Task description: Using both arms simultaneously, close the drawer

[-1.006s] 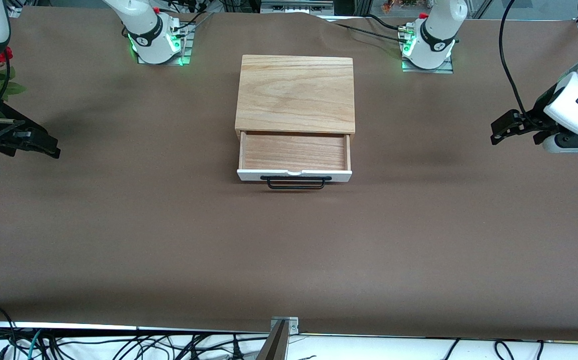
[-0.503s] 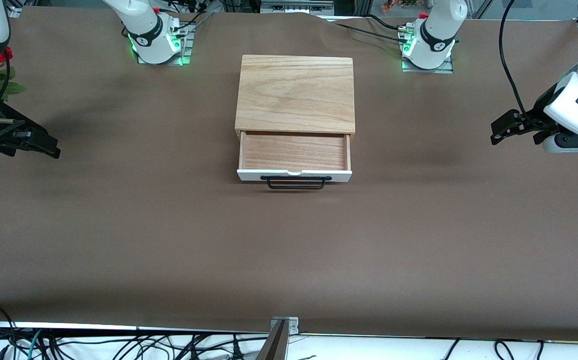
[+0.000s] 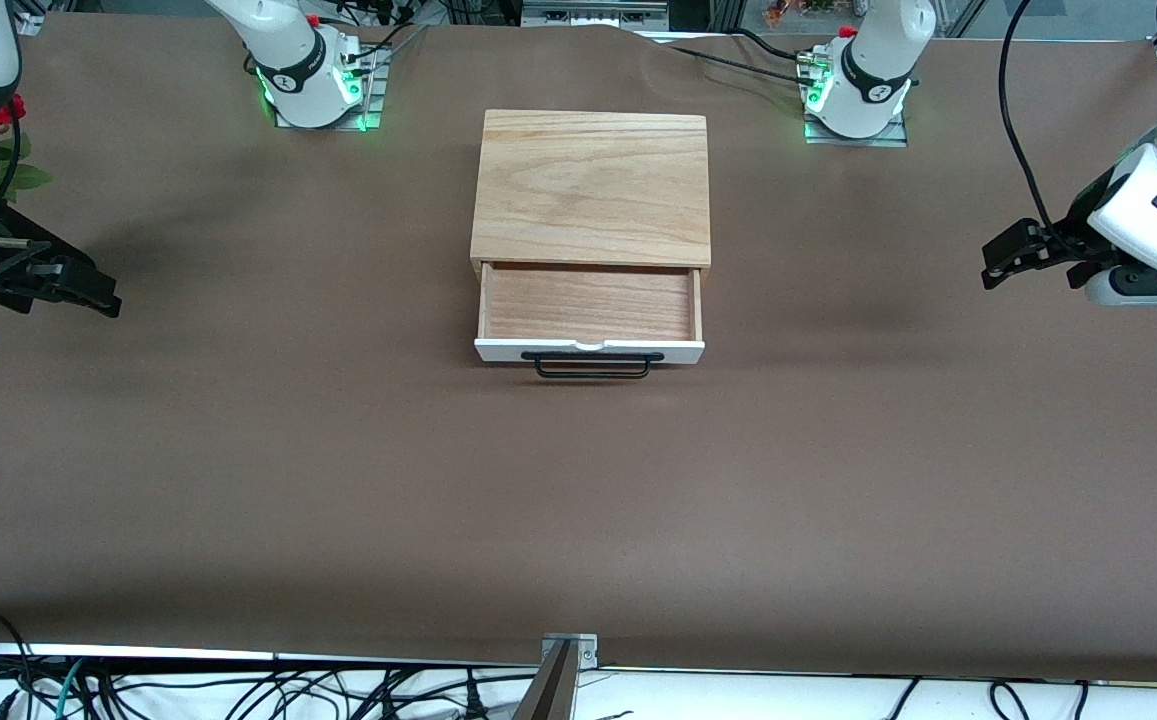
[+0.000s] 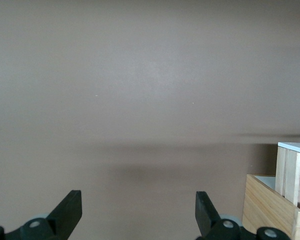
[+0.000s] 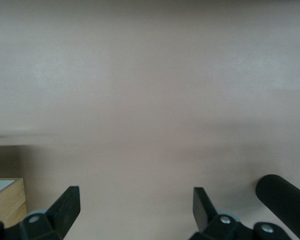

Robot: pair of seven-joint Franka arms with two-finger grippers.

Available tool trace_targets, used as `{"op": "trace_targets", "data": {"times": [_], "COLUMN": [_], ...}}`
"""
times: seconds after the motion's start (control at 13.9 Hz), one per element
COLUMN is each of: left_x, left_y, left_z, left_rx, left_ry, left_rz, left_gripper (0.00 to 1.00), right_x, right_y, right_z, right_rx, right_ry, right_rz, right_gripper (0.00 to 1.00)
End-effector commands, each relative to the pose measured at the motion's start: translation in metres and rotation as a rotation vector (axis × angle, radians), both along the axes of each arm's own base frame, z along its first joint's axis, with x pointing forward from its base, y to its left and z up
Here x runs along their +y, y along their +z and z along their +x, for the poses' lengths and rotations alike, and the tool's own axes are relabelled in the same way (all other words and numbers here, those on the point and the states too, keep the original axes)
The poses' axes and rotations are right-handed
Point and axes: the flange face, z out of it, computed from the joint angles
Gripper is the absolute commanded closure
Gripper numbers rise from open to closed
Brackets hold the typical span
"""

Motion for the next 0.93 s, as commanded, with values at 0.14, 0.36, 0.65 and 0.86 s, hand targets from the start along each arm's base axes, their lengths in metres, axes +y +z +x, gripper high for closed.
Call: {"op": "trace_targets", "data": {"times": [0.14,0.36,0.65,0.86], "left_x": [-0.003,-0.009,-0.005,-0.008], "left_y": [0.009,0.005,-0.003,-0.003], "left_z": [-0.007,-0.003,0.0,0.0], "left_rx": [0.028,0.036,0.05,0.05], "left_ry": [-0.012,-0.023,-0.014,-0.013], "left_rz": [-0.003,-0.016,-0.011,-0.011], "left_gripper": [0.0,0.0,0.0,0.0], "right_x": [0.0,0.001,0.001,0.001], "right_y": [0.003,0.003,0.003,0.002], "right_z": [0.001,0.0,0.0,0.001], "right_rx": [-0.009,-0.008,-0.008,-0.008], "right_ry": [-0.017,-0.017,-0.017,-0.017], "right_rz": [0.021,0.023,0.023,0.023], "right_gripper": [0.0,0.0,0.0,0.0]}}
